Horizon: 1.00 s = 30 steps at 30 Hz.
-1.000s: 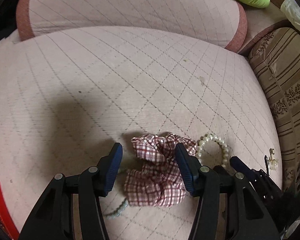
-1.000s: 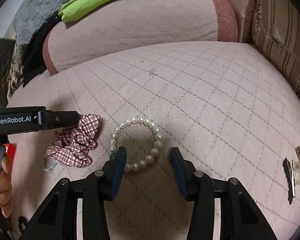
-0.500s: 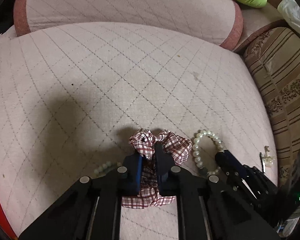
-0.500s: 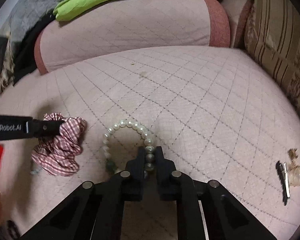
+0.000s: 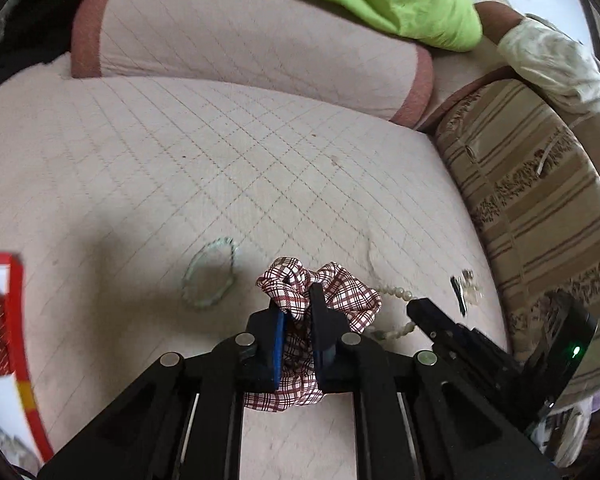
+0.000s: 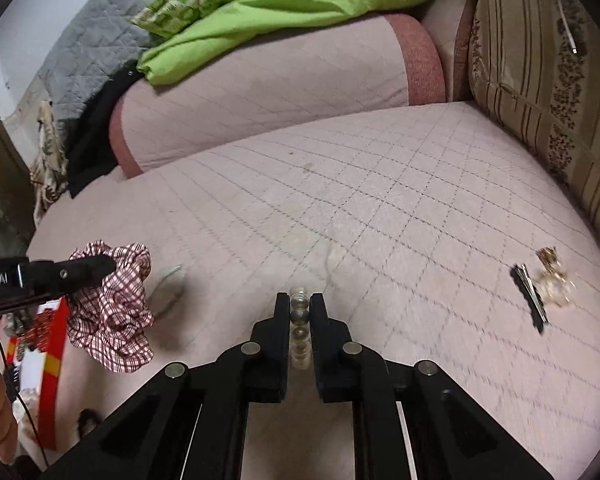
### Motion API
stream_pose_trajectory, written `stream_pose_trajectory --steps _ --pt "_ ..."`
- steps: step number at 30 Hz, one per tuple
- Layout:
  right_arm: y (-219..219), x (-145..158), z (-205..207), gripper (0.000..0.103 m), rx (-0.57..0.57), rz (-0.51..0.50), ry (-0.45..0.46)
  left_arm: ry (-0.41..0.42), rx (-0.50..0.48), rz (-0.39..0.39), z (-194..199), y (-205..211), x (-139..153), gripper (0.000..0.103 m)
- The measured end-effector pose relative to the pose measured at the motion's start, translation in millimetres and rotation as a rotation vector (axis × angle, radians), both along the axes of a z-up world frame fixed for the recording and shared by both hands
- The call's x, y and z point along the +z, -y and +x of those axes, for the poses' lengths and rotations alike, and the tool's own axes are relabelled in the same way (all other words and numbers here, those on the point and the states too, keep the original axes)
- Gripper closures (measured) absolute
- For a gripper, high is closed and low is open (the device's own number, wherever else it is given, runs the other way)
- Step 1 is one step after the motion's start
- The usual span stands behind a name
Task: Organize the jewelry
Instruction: 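Lift the gingham scrunchie and pearl bracelet and carry both toward the tray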
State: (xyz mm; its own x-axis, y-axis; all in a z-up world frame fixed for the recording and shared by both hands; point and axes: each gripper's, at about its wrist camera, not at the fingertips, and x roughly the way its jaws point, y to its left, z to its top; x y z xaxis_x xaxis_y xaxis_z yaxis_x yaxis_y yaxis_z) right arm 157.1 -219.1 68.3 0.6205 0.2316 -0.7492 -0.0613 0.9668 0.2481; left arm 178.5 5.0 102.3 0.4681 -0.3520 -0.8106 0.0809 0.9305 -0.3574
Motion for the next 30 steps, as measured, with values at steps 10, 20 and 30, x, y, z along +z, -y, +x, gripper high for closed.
stream_pose_trajectory --steps 10,20,30 --pt "-9.4 27.4 -73.1 0.092 0.046 0.007 0.028 0.105 0.018 0.109 -85.8 -6.6 24.0 0.092" --pt "-21.2 44.7 -125.0 0.092 0.062 0.028 0.04 0.125 0.073 0.131 -152.5 -25.8 27.0 0.092" --pt "-47.3 54.8 -156.9 0.092 0.116 0.02 0.047 0.135 0.125 0.13 -192.0 -48.4 27.1 0.092"
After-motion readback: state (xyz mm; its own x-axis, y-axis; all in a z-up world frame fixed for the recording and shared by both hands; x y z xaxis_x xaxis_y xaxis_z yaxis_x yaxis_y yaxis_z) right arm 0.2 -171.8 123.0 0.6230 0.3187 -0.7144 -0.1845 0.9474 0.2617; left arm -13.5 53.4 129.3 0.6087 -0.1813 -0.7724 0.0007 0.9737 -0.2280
